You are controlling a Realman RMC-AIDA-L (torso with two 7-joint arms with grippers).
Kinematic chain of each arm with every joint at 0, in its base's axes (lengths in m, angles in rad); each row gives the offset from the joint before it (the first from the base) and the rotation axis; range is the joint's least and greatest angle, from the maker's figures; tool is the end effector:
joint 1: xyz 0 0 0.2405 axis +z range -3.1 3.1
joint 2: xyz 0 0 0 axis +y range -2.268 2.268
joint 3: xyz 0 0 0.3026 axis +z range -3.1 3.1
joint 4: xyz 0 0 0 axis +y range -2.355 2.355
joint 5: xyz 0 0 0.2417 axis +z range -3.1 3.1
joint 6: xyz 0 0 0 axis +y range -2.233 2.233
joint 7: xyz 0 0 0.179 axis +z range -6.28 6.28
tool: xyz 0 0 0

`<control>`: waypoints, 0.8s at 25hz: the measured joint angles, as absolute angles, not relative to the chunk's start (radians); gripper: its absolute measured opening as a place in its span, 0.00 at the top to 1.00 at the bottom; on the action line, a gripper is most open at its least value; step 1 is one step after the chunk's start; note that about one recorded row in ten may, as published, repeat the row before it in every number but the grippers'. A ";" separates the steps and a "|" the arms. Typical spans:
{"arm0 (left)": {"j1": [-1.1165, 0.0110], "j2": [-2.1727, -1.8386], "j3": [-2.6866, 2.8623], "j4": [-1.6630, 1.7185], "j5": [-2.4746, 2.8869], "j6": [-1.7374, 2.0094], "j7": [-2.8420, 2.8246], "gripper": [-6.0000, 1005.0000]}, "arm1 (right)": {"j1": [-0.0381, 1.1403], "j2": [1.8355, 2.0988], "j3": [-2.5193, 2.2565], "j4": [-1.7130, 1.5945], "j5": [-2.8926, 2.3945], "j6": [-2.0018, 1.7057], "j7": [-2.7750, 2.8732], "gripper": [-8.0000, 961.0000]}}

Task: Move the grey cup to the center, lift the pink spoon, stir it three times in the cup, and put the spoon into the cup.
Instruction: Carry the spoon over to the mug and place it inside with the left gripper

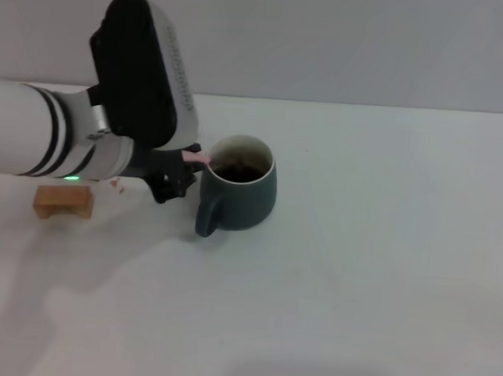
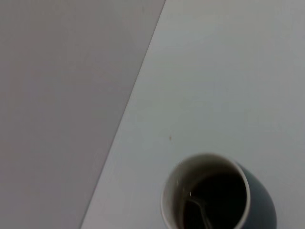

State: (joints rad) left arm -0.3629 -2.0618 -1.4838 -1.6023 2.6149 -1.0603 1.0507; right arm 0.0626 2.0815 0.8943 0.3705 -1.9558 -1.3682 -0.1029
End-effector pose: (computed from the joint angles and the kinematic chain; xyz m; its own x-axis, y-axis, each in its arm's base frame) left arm -0.1895 0.4198 -0.0554 0.9620 0.0165 -0.2725 -0.1486 -0.8058 -0.5732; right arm 0.4662 0.2577 -0.0002 0.7257 0.1049 -0.6800 -0.6553 0.4068 -0.6365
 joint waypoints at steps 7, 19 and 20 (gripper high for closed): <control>-0.435 -2.066 -1.462 -1.535 2.590 -1.023 1.051 0.82 | 0.063 2.082 0.894 0.368 -1.953 -1.368 -0.103 0.99; -0.366 -2.062 -1.431 -1.619 2.596 -1.053 1.051 0.82 | 0.073 2.081 0.894 0.356 -1.949 -1.368 -0.103 0.99; -0.366 -2.062 -1.431 -1.619 2.596 -1.053 1.051 0.82 | 0.073 2.081 0.894 0.356 -1.949 -1.368 -0.103 0.99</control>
State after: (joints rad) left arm -0.3663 -2.0616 -1.4306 -1.6194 2.5962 -1.0528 1.0507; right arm 0.0732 2.0810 0.8943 0.3563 -1.9486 -1.3680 -0.1027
